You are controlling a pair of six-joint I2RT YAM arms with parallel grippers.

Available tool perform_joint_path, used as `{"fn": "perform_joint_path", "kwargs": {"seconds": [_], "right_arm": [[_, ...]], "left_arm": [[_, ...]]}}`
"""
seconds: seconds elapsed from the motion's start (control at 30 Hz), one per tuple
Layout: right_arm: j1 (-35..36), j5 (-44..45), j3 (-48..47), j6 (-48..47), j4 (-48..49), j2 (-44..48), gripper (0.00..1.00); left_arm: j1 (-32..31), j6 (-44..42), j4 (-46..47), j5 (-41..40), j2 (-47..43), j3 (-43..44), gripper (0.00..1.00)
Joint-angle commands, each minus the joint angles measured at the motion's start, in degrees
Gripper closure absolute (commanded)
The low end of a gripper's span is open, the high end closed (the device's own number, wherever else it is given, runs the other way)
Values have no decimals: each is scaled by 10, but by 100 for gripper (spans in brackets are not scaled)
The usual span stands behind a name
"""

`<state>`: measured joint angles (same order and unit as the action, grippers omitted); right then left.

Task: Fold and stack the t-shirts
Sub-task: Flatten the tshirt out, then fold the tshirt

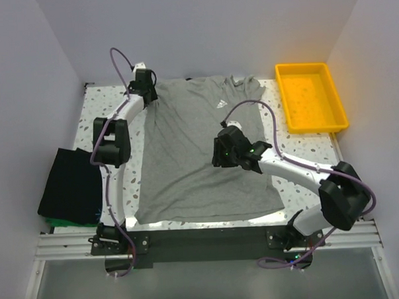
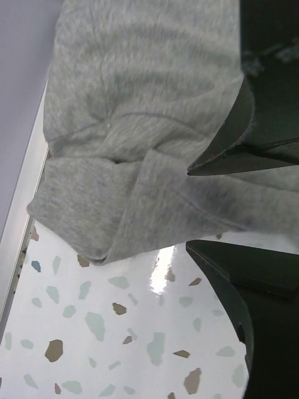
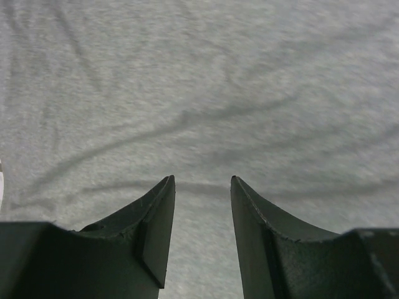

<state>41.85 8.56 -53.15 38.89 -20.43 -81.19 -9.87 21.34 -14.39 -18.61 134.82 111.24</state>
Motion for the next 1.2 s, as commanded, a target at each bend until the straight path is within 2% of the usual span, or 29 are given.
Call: {"fn": "perform_joint_path", "kwargs": {"seconds": [0.0, 0.23, 0.43, 0.57, 0.8, 1.03, 1.17], "right_arm": [[46, 30, -46, -19, 73, -48, 56], [121, 49, -128, -27, 82, -163, 57], [159, 58, -174, -24, 79, -221, 57], [169, 63, -183, -20, 78, -235, 57], [172, 63, -194, -19, 77, -248, 57], [177, 66, -195, -17, 75, -259, 57], [176, 65, -196, -15, 75, -266, 57]], "left_arm": [[15, -41, 24, 21, 42, 71, 50], [27, -43, 50, 55, 95, 121, 49], [40, -30, 102, 94, 66, 73, 49], [49, -19, 135, 116, 33, 35, 49], [51, -22, 135, 150, 40, 42, 51], [51, -6, 212, 183, 16, -13, 51], [50, -4, 199, 183, 22, -1, 50]]}}
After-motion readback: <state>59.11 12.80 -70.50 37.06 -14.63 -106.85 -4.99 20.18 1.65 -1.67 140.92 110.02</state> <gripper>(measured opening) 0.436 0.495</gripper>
